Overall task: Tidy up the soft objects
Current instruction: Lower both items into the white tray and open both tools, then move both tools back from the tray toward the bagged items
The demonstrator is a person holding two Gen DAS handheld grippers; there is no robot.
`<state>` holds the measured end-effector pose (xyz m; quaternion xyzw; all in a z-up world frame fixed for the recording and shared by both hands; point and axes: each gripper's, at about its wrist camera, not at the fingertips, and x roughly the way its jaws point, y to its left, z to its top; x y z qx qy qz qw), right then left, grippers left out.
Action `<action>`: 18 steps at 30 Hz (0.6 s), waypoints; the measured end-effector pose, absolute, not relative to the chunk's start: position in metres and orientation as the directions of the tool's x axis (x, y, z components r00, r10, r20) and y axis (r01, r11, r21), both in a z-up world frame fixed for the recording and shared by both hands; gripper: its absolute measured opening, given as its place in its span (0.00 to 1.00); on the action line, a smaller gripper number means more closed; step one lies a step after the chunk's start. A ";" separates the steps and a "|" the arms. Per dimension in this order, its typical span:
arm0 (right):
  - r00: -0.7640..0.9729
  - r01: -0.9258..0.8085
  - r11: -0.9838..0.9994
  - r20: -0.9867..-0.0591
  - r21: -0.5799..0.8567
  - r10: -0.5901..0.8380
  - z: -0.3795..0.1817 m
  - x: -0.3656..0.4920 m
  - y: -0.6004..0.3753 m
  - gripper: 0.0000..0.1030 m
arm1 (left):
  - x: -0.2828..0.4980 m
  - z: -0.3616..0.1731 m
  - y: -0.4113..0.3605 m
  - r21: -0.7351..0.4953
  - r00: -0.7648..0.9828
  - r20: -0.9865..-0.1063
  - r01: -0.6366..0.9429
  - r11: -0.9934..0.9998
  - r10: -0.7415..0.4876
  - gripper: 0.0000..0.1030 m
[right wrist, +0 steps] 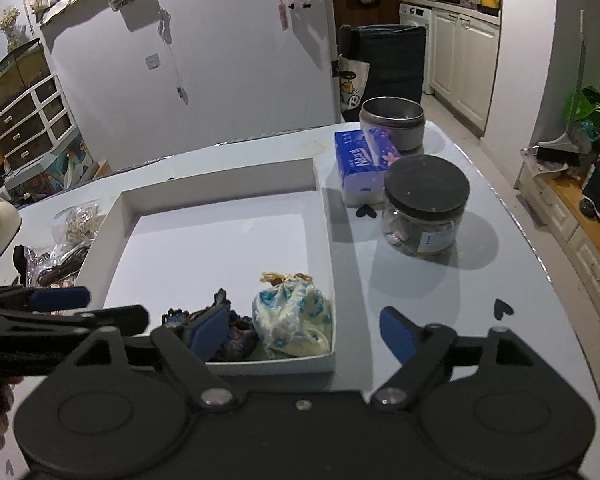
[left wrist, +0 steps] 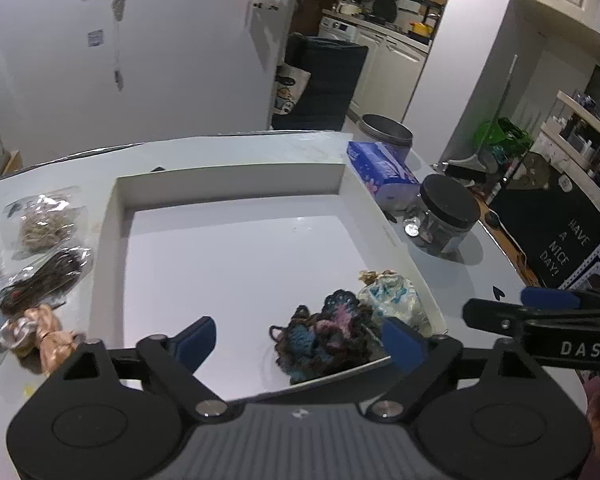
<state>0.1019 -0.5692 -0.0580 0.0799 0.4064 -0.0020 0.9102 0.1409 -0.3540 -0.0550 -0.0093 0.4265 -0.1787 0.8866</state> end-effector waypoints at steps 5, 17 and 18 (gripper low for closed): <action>0.674 0.086 0.988 -0.738 0.128 0.037 -0.058 0.087 -0.570 0.95 | 0.129 -0.052 -0.341 -0.160 0.597 -0.744 0.276 0.948 -0.300 1.00; 0.709 0.079 0.993 -0.705 0.090 0.008 -0.053 0.064 -0.558 1.00 | 0.105 -0.044 -0.314 -0.156 0.619 -0.724 0.283 0.946 -0.304 1.00; 0.709 0.079 0.993 -0.705 0.090 0.008 -0.052 0.063 -0.557 1.00 | 0.104 -0.044 -0.312 -0.158 0.621 -0.721 0.283 0.946 -0.306 1.00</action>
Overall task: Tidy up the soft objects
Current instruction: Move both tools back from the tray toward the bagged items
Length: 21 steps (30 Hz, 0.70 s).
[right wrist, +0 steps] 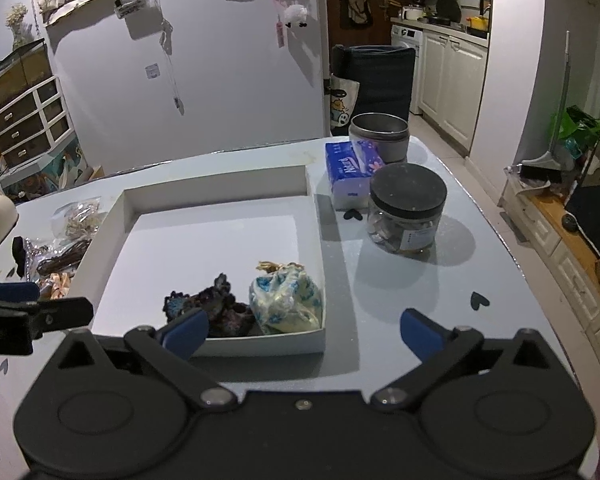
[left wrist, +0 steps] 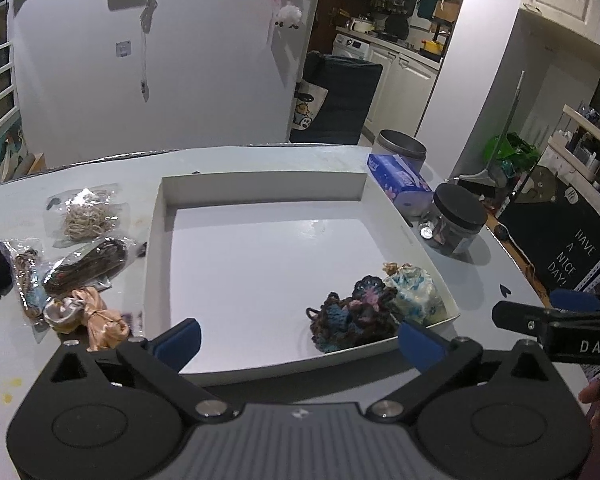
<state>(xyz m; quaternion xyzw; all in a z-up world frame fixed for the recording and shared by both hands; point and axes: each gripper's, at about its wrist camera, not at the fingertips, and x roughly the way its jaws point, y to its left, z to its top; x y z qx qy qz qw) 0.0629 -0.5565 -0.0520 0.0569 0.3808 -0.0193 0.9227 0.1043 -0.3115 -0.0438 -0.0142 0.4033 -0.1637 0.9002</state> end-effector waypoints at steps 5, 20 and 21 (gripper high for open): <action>0.719 0.085 0.993 -0.695 0.081 -0.005 -0.047 0.058 -0.543 1.00 | 0.100 -0.040 -0.293 -0.165 0.629 -0.712 0.281 0.945 -0.311 1.00; 0.718 0.080 0.995 -0.696 0.066 -0.011 -0.045 0.062 -0.465 1.00 | 0.094 -0.033 -0.188 -0.161 0.663 -0.706 0.192 0.968 -0.249 1.00; 0.719 0.075 0.995 -0.695 0.066 -0.008 -0.045 0.063 -0.457 1.00 | 0.094 -0.033 -0.180 -0.158 0.667 -0.705 0.184 0.970 -0.241 1.00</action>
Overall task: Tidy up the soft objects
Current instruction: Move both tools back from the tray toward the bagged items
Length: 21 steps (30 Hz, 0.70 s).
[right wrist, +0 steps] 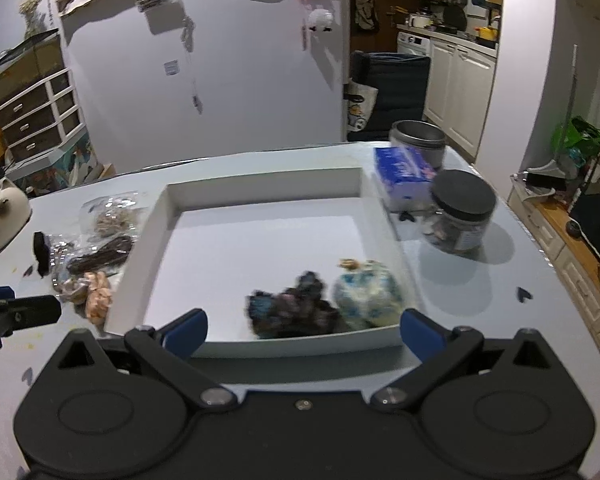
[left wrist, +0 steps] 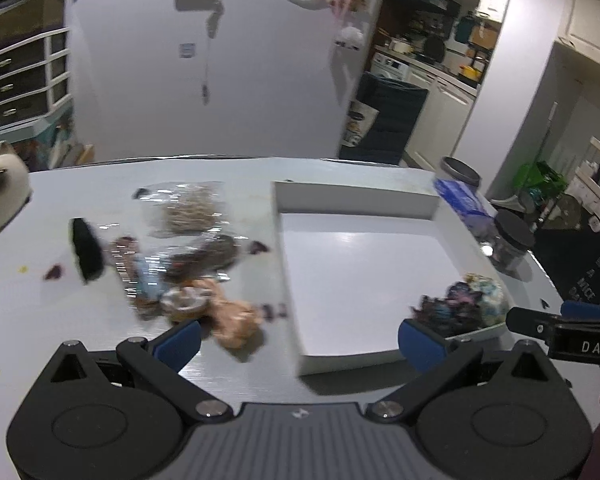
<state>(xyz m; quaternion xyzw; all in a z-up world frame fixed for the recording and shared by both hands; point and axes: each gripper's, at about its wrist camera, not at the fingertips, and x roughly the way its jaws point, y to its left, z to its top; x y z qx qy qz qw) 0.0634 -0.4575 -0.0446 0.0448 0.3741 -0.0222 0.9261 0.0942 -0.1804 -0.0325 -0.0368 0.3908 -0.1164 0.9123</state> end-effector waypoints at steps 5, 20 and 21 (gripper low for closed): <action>0.724 0.040 0.997 -0.690 0.068 0.018 -0.044 0.072 -0.418 1.00 | 0.096 -0.030 -0.139 -0.152 0.686 -0.698 0.138 0.979 -0.206 1.00; 0.735 -0.037 0.997 -0.675 0.066 0.072 -0.041 0.107 -0.313 1.00 | 0.123 -0.037 -0.044 -0.149 0.709 -0.693 0.034 0.988 -0.129 1.00; 0.735 -0.037 0.997 -0.674 0.066 0.072 -0.041 0.110 -0.307 1.00 | 0.127 -0.038 -0.041 -0.150 0.709 -0.694 0.030 0.988 -0.127 1.00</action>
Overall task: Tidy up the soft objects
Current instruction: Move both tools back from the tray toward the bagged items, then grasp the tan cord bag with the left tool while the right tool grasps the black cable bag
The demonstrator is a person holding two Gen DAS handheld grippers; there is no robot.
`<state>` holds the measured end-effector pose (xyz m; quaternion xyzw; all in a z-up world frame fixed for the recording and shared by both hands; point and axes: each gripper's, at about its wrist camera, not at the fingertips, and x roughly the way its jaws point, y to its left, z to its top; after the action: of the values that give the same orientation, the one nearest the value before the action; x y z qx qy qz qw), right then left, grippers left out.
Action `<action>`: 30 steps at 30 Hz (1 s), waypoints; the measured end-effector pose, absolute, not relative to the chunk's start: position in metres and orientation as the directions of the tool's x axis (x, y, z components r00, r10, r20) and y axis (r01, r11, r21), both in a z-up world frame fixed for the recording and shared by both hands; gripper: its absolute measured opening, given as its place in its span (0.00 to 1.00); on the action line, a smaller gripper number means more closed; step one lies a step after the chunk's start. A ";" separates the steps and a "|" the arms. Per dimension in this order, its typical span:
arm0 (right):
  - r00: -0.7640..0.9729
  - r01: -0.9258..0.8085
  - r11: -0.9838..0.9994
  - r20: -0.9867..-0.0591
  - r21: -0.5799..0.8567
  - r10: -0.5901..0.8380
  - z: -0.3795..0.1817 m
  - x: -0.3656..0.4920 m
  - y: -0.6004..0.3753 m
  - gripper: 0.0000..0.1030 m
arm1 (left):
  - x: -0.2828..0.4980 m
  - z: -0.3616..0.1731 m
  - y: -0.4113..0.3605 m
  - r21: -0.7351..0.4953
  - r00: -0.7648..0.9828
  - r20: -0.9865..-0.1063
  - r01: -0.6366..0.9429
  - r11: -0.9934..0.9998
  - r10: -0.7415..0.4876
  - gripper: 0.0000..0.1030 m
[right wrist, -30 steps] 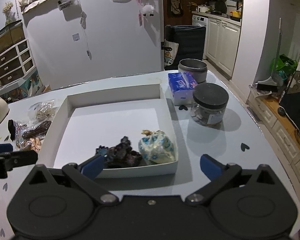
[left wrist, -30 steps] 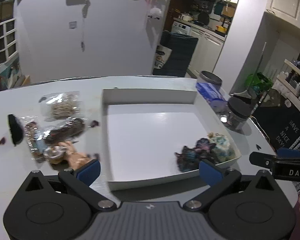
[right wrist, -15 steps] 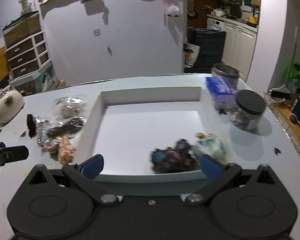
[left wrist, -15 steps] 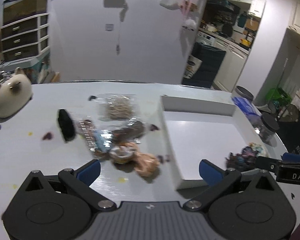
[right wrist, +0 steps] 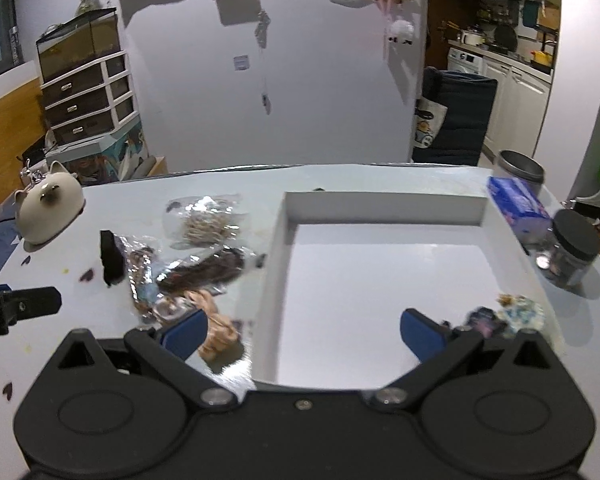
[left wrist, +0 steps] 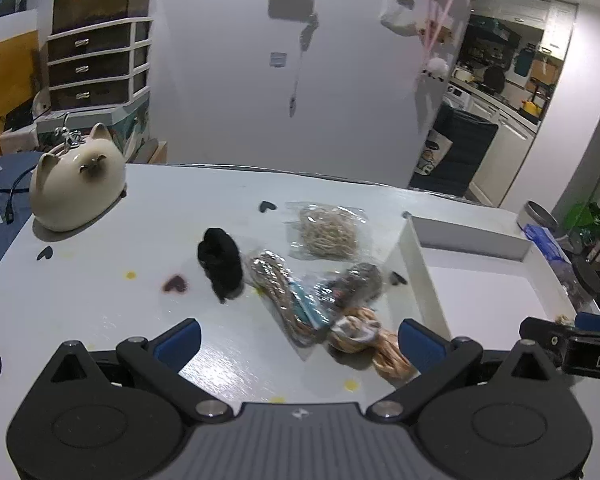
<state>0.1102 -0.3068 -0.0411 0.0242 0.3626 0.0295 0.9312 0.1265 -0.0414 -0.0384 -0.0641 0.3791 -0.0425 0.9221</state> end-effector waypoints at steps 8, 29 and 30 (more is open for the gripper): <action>0.733 -0.028 0.995 -0.675 0.094 0.084 -0.033 0.146 -0.274 1.00 | 0.163 -0.049 -0.029 -0.194 0.700 -0.696 0.031 0.980 -0.160 1.00; 0.579 0.206 0.880 -0.778 0.427 0.243 -0.072 0.256 -0.253 0.92 | 0.254 -0.102 0.008 -0.543 0.627 -0.719 -0.237 0.806 -0.299 0.80; 0.576 0.206 0.882 -0.781 0.424 0.241 -0.074 0.258 -0.252 0.91 | 0.257 -0.107 0.008 -0.556 0.624 -0.722 -0.267 0.787 -0.298 0.78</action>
<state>0.2585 -0.2517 -0.0737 0.2430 0.4601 0.0102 0.8539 0.2574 0.0085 -0.1075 -0.3261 0.4335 -0.0091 0.8400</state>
